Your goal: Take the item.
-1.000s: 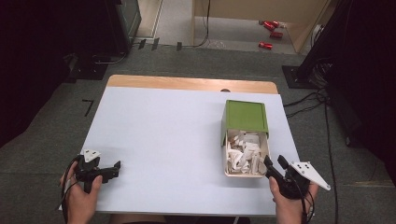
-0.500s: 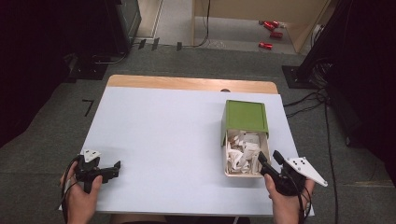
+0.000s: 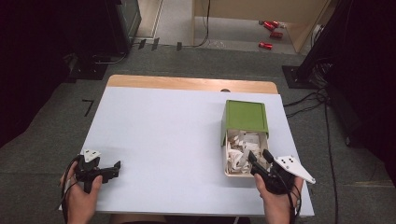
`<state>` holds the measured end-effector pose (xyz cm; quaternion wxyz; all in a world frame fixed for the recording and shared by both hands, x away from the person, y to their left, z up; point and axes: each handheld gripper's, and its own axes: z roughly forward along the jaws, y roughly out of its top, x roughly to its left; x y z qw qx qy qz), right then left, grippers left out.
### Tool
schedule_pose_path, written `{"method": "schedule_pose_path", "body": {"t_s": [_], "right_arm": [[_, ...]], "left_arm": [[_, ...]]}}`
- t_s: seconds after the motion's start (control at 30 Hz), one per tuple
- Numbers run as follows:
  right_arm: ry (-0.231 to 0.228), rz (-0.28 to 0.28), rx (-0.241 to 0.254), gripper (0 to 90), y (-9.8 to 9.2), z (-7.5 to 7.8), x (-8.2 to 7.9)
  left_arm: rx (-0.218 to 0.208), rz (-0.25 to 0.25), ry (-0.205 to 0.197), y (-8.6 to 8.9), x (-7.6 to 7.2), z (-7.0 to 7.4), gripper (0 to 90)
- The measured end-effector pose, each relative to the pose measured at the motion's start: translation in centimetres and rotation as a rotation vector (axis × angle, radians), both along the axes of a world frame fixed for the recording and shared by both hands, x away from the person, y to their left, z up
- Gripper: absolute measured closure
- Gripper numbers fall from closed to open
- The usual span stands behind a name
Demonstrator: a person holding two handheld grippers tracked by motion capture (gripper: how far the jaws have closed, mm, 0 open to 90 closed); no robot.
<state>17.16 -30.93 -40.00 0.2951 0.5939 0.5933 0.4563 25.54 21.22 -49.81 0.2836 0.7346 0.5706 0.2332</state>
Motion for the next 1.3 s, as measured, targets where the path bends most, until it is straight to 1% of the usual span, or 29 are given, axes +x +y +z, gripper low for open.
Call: {"method": "schedule_pose_path", "body": {"t_s": [0.17,0.2,0.3,0.33,0.43,0.5,0.57,0.63,0.73,0.87,0.93,1.03,1.07,1.1,1.17,1.27,1.3], "right_arm": [[0.005,0.001,0.009,50.7,0.5,-0.6,0.2],[0.012,0.012,0.015,52.2,0.9,-1.0,0.3],[0.018,0.021,0.018,53.2,1.1,-1.2,0.4],[0.022,0.035,0.023,54.0,1.4,-1.5,0.6],[0.027,0.045,0.028,54.1,1.8,-1.7,0.8],[0.034,0.061,0.030,54.0,2.2,-2.1,0.9],[0.023,0.046,0.029,57.4,2.4,-2.2,0.9],[0.017,0.042,0.043,59.6,2.6,-2.2,0.9],[0.008,0.057,0.045,64.3,3.0,-2.2,0.8],[0.017,0.083,0.044,68.5,3.8,-2.4,0.8],[0.017,0.090,0.039,69.4,3.9,-2.5,0.8],[0.030,0.090,0.031,71.6,4.4,-2.8,0.9],[0.035,0.085,0.012,73.1,4.6,-3.1,0.9],[0.035,0.085,0.012,73.1,4.6,-3.1,0.9],[0.047,0.078,-0.025,76.5,4.9,-3.5,0.9],[0.064,0.075,-0.040,83.6,5.0,-3.8,0.9],[0.064,0.075,-0.040,83.6,5.0,-3.8,0.9]], "left_arm": [[0.001,-0.001,0.001,0.0,0.0,0.0,0.0],[0.001,-0.001,0.000,0.0,0.0,0.0,0.0],[0.000,0.000,0.000,0.0,0.0,0.0,0.0],[0.000,0.000,-0.001,0.0,0.0,0.0,0.0],[0.000,0.000,-0.001,0.0,0.0,0.0,0.0],[0.001,-0.001,0.000,0.0,0.0,0.0,0.0],[0.000,0.000,0.000,0.0,0.0,0.0,0.0],[0.001,0.000,0.000,0.0,0.0,0.0,0.0],[0.001,-0.001,0.000,0.0,0.0,0.0,0.0],[0.000,0.000,-0.001,0.0,0.0,0.0,0.0],[0.000,0.000,-0.001,0.0,0.0,0.0,0.0],[0.000,-0.001,-0.001,0.0,0.0,0.0,0.0],[0.000,0.000,-0.001,0.0,0.0,0.0,0.0],[0.000,0.000,-0.001,0.0,0.0,0.0,0.0],[0.000,0.000,0.000,0.0,0.0,0.0,0.0],[0.000,-0.001,0.000,0.0,0.0,0.0,0.0],[0.000,0.000,0.000,0.0,0.0,0.0,0.0]]}}
